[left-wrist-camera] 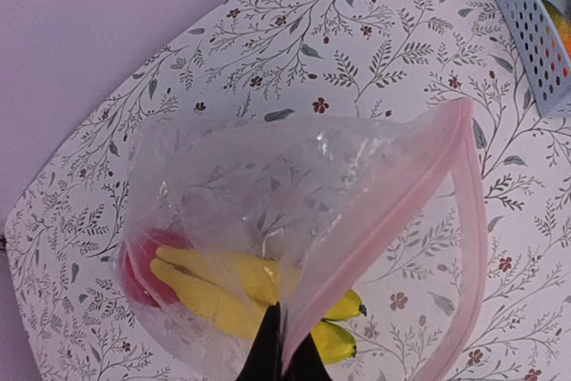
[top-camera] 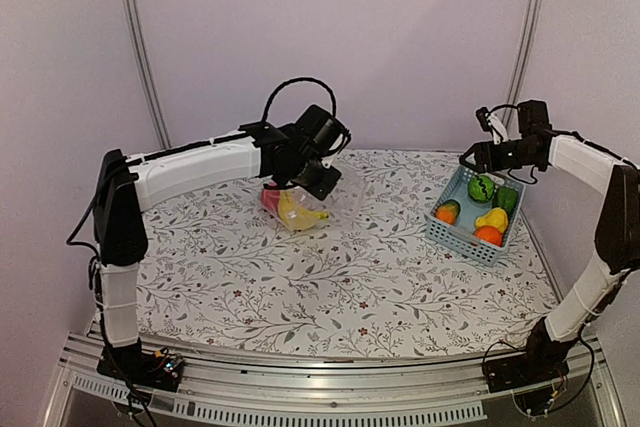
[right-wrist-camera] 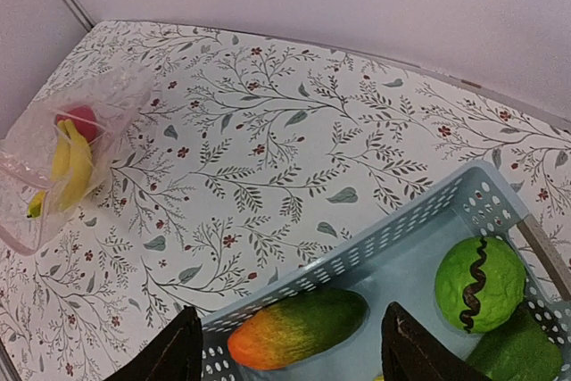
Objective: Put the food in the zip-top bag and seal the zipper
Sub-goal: Place the fake fruit in the zipper food storage bag, then pick up the fake fruit from the bin, then place the fake fruit in the zipper food storage bag.
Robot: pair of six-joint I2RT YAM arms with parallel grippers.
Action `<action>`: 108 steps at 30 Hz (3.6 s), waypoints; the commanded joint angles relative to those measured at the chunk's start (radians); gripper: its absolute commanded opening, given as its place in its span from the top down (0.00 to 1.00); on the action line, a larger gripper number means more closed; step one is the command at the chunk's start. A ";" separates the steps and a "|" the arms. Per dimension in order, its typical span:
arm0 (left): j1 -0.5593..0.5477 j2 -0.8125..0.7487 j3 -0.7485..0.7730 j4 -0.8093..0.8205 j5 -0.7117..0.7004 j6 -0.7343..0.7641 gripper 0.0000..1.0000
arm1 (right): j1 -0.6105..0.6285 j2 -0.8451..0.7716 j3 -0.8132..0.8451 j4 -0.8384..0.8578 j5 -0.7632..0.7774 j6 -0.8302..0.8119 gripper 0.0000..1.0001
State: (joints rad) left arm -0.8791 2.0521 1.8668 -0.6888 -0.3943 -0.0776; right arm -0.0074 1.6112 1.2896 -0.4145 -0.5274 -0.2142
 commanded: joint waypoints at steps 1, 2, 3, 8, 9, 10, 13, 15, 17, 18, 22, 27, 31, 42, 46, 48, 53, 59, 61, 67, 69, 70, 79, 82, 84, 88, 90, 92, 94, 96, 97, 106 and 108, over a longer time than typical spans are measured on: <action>-0.016 -0.054 -0.032 0.052 -0.002 0.007 1.00 | -0.057 0.073 0.071 -0.057 0.136 -0.012 0.33; -0.017 -0.057 -0.038 0.057 0.000 0.003 1.00 | -0.062 0.086 0.079 -0.063 0.159 -0.018 0.33; -0.017 -0.059 -0.046 0.063 0.005 0.000 1.00 | -0.064 0.102 0.088 -0.069 0.184 -0.021 0.32; -0.018 -0.086 -0.087 0.100 0.025 -0.031 1.00 | -0.073 0.194 0.134 -0.102 0.275 -0.036 0.29; -0.019 -0.096 -0.097 0.116 0.032 -0.045 1.00 | -0.079 0.207 0.142 -0.100 0.281 -0.036 0.29; -0.020 -0.109 -0.112 0.132 0.048 -0.059 1.00 | -0.085 0.224 0.149 -0.097 0.277 -0.035 0.29; -0.021 -0.148 -0.173 0.202 0.088 -0.092 1.00 | -0.095 0.266 0.164 -0.091 0.289 -0.030 0.28; -0.021 -0.171 -0.203 0.236 0.093 -0.106 1.00 | -0.095 0.293 0.179 -0.090 0.304 -0.030 0.28; -0.021 -0.181 -0.220 0.249 0.092 -0.109 1.00 | -0.095 0.312 0.193 -0.091 0.322 -0.031 0.27; -0.020 -0.185 -0.227 0.251 0.092 -0.111 1.00 | -0.095 0.325 0.200 -0.090 0.333 -0.031 0.27; -0.020 -0.189 -0.242 0.252 0.097 -0.114 1.00 | -0.095 0.364 0.227 -0.088 0.366 -0.034 0.26; -0.021 -0.192 -0.251 0.253 0.098 -0.120 1.00 | -0.095 0.419 0.263 -0.086 0.375 -0.032 0.25; -0.022 -0.193 -0.256 0.253 0.104 -0.126 1.00 | -0.095 0.456 0.285 -0.086 0.389 -0.031 0.25; -0.022 -0.184 -0.247 0.252 0.112 -0.132 1.00 | -0.095 0.488 0.280 -0.084 0.366 -0.031 0.32; -0.021 -0.181 -0.245 0.253 0.118 -0.138 1.00 | -0.095 0.468 0.265 -0.080 0.349 -0.031 0.39; -0.022 -0.179 -0.247 0.255 0.119 -0.141 1.00 | -0.095 0.449 0.251 -0.078 0.344 -0.031 0.42; -0.022 -0.176 -0.250 0.264 0.127 -0.148 1.00 | -0.095 0.358 0.197 -0.073 0.328 -0.038 0.46; -0.021 -0.158 -0.245 0.286 0.140 -0.161 1.00 | -0.094 0.201 0.088 -0.061 0.275 -0.045 0.47; -0.018 -0.143 -0.236 0.289 0.145 -0.162 1.00 | -0.091 0.132 0.040 -0.058 0.270 -0.047 0.47; -0.014 -0.106 -0.189 0.281 0.146 -0.161 1.00 | -0.072 -0.019 -0.058 -0.088 0.091 -0.099 0.48; -0.009 -0.095 -0.178 0.287 0.152 -0.166 1.00 | -0.048 -0.069 -0.096 -0.076 0.060 -0.119 0.49; -0.006 -0.087 -0.172 0.289 0.156 -0.173 1.00 | -0.029 -0.097 -0.106 -0.076 0.047 -0.127 0.49; 0.018 -0.036 -0.111 0.309 0.236 -0.216 1.00 | 0.111 -0.180 -0.083 -0.118 -0.177 -0.178 0.49; 0.021 -0.020 -0.077 0.299 0.242 -0.213 1.00 | 0.158 -0.191 -0.077 -0.113 -0.225 -0.194 0.48; 0.021 -0.013 -0.064 0.298 0.249 -0.212 1.00 | 0.181 -0.197 -0.072 -0.107 -0.277 -0.201 0.48; 0.021 -0.005 -0.041 0.299 0.267 -0.208 1.00 | 0.221 -0.183 -0.036 -0.110 -0.327 -0.183 0.48; 0.022 0.000 -0.029 0.295 0.276 -0.209 1.00 | 0.235 -0.172 -0.016 -0.115 -0.344 -0.182 0.48; 0.022 0.000 -0.021 0.298 0.282 -0.211 1.00 | 0.245 -0.161 -0.003 -0.116 -0.358 -0.182 0.47; 0.022 -0.002 -0.017 0.302 0.292 -0.212 1.00 | 0.255 -0.149 0.007 -0.124 -0.391 -0.185 0.47; 0.020 -0.006 -0.019 0.312 0.309 -0.210 1.00 | 0.265 -0.137 0.018 -0.134 -0.424 -0.191 0.46; 0.019 -0.008 -0.021 0.318 0.316 -0.206 1.00 | 0.271 -0.129 0.025 -0.136 -0.417 -0.193 0.46; 0.009 -0.025 -0.026 0.336 0.345 -0.190 1.00 | 0.328 -0.087 0.092 -0.146 -0.303 -0.190 0.46; 0.007 -0.031 -0.027 0.337 0.354 -0.192 1.00 | 0.353 -0.073 0.105 -0.144 -0.235 -0.188 0.46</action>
State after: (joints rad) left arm -0.8680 2.0315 1.8225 -0.3786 -0.0700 -0.2775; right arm 0.3038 1.5124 1.3502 -0.5400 -0.8459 -0.3950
